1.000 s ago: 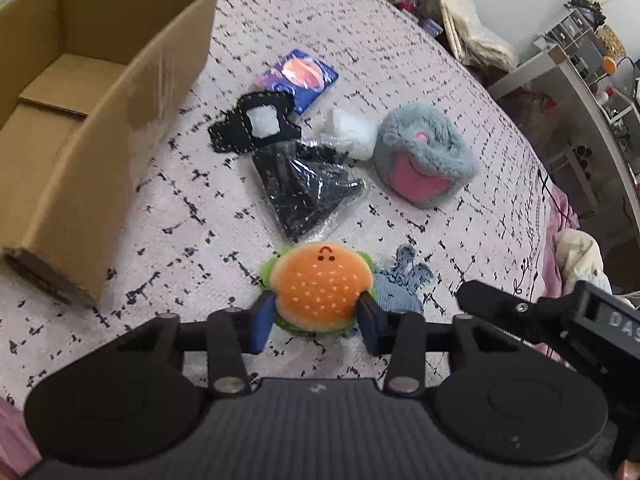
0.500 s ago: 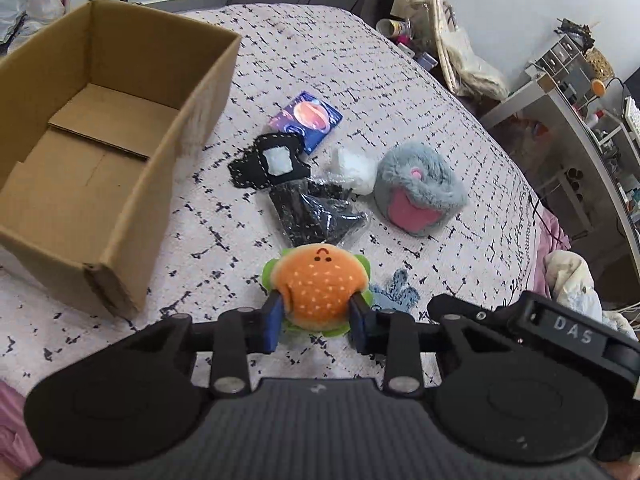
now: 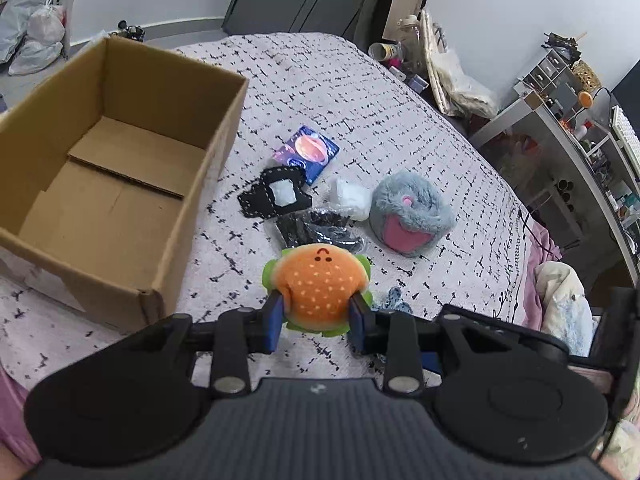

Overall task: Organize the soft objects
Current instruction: 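Close left tool on burger plush while right tool closes on bunny plush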

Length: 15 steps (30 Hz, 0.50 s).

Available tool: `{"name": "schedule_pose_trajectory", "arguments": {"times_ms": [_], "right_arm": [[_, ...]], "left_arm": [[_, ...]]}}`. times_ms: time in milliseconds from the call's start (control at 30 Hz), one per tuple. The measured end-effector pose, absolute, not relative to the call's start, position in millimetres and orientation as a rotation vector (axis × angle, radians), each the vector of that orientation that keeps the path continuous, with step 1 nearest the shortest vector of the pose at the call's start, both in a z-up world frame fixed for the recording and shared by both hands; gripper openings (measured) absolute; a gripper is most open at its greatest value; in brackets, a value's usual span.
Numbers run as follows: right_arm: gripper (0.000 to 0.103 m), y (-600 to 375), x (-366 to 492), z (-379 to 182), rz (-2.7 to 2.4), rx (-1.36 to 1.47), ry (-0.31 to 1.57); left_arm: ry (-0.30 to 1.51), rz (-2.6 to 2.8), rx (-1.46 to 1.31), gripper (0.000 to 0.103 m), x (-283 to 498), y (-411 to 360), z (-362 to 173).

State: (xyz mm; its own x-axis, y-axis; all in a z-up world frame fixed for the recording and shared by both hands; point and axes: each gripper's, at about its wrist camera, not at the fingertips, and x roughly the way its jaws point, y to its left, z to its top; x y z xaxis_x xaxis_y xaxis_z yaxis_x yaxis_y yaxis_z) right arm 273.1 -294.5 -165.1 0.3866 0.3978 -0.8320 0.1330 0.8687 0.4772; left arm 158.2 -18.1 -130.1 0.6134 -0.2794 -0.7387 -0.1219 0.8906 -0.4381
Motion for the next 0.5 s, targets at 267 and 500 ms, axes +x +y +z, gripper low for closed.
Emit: {"name": "schedule_pose_trajectory", "arguments": {"times_ms": [267, 500], "right_arm": [[0.017, -289.9, 271.7, -165.0, 0.185, 0.494, 1.173], [0.0, -289.7, 256.0, -142.1, 0.218, 0.507, 1.091]], "left_arm": [[0.878, -0.098, -0.457, 0.033, 149.9, -10.5, -114.7], [0.853, -0.108, -0.432, 0.033, 143.2, -9.7, -104.0]]}}
